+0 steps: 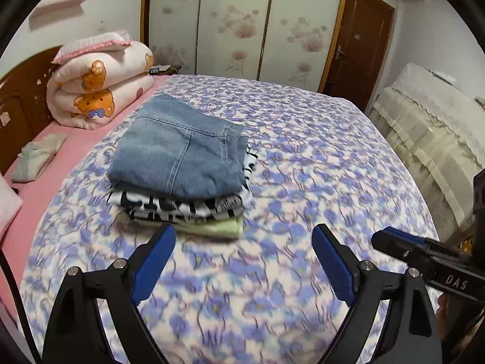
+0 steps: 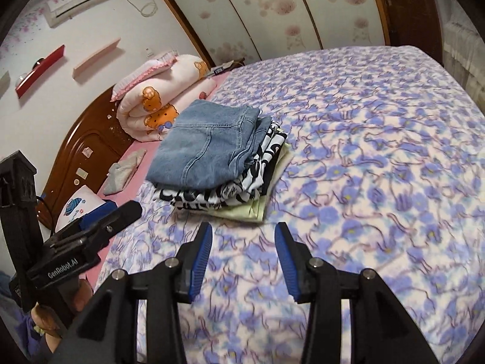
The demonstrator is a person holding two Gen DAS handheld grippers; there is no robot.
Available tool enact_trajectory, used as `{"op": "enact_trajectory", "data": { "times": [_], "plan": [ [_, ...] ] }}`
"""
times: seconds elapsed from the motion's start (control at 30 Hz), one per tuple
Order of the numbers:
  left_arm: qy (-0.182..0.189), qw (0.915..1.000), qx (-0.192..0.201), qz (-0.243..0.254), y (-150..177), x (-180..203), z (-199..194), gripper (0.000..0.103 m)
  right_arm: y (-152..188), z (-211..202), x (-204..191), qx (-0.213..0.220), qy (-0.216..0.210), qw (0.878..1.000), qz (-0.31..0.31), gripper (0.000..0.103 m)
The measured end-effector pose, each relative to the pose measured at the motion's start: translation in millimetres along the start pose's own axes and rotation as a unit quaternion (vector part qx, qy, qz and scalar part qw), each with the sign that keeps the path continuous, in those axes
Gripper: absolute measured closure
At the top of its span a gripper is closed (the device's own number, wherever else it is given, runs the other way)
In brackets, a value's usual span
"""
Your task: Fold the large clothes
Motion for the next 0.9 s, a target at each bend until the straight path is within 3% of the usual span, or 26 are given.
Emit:
{"op": "enact_trajectory", "data": {
  "times": [0.23, 0.47, 0.53, 0.9],
  "plan": [
    [0.004, 0.9997, -0.022, -0.005, 49, 36, -88, 0.011, 51, -88, 0, -0.007, 0.022, 1.0, 0.012, 0.06],
    [0.014, 0.9994, -0.033, 0.0, 104, 65, -150, 0.011, 108, -162, -3, -0.007, 0.039, 0.999, 0.006, 0.056],
    [0.016, 0.9991, -0.039, -0.003, 119, 69, -157, 0.011, 123, -175, -2, -0.005, 0.048, 0.999, 0.004, 0.05],
    [-0.027, 0.9979, -0.056, 0.018, 195, 91, -171, 0.011, 194, -195, 4, 0.005, 0.106, 0.994, -0.01, 0.046]
  ]
}}
Point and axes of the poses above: each gripper's, at about its wrist camera, not at the fingertips, and z roughly the way its jaws point, x to its right, y to its underside, the point moved 1 cm from there along z, roughly the way its jaws point, and after that the axes turned 6 degrees about x, right-handed, at the moved point
